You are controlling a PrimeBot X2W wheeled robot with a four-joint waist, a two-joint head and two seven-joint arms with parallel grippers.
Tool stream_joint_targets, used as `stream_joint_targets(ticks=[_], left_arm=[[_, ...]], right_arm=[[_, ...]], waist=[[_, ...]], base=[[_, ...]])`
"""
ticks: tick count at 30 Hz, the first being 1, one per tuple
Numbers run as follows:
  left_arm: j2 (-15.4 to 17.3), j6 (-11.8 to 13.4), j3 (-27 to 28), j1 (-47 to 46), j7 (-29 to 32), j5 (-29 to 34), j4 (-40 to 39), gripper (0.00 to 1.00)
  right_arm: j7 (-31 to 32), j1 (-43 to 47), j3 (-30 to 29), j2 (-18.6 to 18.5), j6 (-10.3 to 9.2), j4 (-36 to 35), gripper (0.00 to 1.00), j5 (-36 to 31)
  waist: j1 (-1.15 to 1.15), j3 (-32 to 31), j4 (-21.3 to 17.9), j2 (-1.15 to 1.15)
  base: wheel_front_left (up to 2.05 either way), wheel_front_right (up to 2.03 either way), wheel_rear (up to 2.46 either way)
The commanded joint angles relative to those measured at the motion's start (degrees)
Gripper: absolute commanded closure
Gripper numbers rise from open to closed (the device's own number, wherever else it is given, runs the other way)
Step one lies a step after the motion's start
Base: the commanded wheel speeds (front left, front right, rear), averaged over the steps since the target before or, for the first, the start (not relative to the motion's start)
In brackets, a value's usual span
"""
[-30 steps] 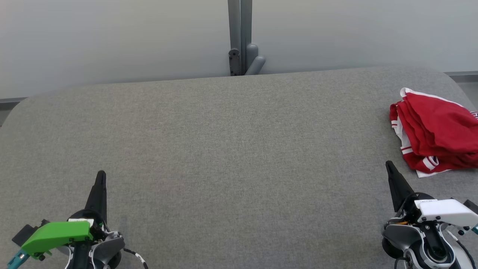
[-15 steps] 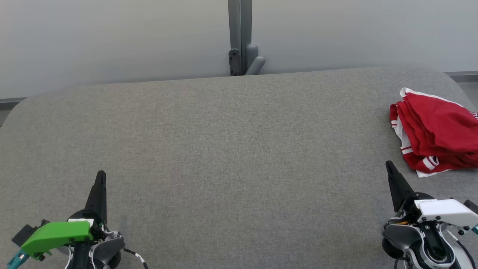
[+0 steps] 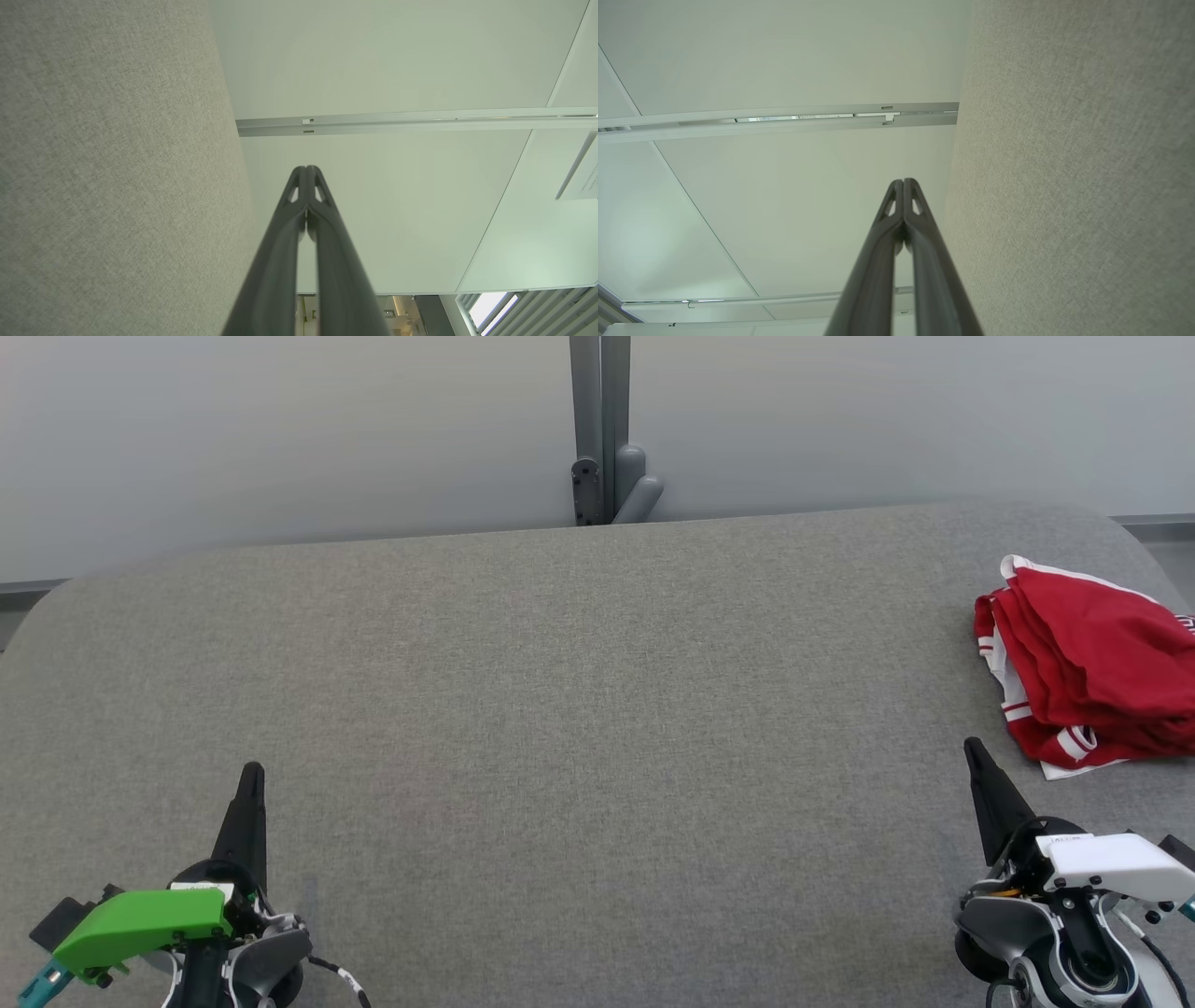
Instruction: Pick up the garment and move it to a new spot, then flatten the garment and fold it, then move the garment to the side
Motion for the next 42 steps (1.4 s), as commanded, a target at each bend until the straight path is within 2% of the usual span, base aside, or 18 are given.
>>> stream_joint_targets(ticks=[1,42], left_arm=[[0.15,-0.26,0.29,-0.77,0.26,0.19,-0.23,1.0],[0.0,-0.26,0.48,-0.8,0.35,0.39,-0.23,1.0]], right_arm=[[0.25,-0.66,-0.15,-0.28,0.02,0.04,1.0,0.3],[0.25,-0.66,-0.15,-0.28,0.02,0.04,1.0,0.3]], waist=[[0.0,0.0,0.0,0.0],[0.0,0.0,0.0,0.0]], base=[[0.0,0.0,0.0],[0.0,0.0,0.0]])
